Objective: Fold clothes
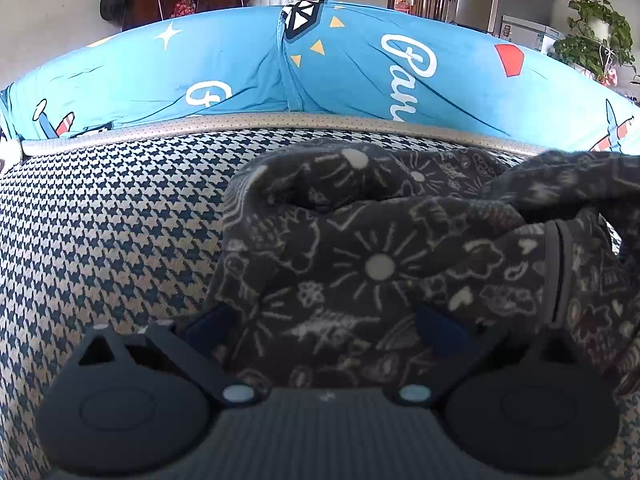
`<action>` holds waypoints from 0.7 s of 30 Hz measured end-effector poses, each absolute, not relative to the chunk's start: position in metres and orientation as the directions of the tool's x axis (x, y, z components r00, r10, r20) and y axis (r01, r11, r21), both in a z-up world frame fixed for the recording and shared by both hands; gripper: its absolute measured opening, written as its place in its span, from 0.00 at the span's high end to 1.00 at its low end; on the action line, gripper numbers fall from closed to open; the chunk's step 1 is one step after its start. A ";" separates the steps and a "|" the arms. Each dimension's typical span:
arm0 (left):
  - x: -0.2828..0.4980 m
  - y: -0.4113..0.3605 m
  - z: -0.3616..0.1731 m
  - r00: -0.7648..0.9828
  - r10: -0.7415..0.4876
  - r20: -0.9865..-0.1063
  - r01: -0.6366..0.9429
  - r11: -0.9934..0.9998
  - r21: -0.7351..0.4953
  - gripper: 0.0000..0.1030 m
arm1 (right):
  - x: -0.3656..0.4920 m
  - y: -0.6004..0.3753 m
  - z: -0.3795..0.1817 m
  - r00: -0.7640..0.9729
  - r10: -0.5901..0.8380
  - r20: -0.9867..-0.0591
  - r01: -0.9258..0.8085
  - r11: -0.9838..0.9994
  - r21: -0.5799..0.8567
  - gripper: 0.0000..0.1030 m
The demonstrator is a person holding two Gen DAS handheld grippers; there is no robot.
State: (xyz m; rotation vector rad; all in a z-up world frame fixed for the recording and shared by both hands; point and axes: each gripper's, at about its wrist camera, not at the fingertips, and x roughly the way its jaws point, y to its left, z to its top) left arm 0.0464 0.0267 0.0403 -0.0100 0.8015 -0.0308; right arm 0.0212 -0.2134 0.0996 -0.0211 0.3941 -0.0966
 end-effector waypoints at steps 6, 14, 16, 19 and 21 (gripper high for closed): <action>0.044 0.024 0.037 0.696 -0.019 -0.717 0.028 1.000 0.001 0.00 | 0.012 -0.240 0.104 0.905 -0.204 -0.373 0.202 0.978 -0.046 0.86; 0.035 0.021 0.043 0.702 -0.025 -0.712 0.052 0.999 0.016 0.00 | -0.002 -0.274 0.105 0.858 -0.312 -0.407 0.342 0.940 0.002 0.87; 0.031 0.021 0.045 0.701 -0.032 -0.712 0.060 0.998 0.013 0.00 | -0.008 -0.283 0.107 0.849 -0.332 -0.412 0.368 0.930 0.010 0.87; 0.026 0.021 0.046 0.702 -0.037 -0.711 0.067 0.998 0.014 0.00 | -0.019 -0.291 0.109 0.840 -0.353 -0.412 0.389 0.921 0.003 0.87; 0.024 0.020 0.046 0.702 -0.038 -0.711 0.071 0.997 0.017 0.00 | -0.025 -0.295 0.108 0.831 -0.357 -0.426 0.396 0.918 0.002 0.87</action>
